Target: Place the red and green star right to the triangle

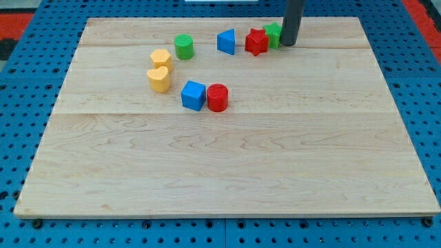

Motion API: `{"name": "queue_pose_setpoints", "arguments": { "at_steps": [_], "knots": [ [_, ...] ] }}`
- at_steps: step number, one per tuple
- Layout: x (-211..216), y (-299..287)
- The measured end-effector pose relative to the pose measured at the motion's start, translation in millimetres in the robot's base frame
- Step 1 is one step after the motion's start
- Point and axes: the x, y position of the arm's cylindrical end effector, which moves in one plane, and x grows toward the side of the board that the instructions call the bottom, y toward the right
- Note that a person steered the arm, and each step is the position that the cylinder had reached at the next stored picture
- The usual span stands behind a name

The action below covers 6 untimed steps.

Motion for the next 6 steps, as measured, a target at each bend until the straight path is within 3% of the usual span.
{"name": "queue_pose_setpoints", "arguments": {
  "at_steps": [1, 2, 6],
  "knots": [
    [8.6, 15.0],
    [18.3, -33.7],
    [41.7, -123.6]
  ]
}}
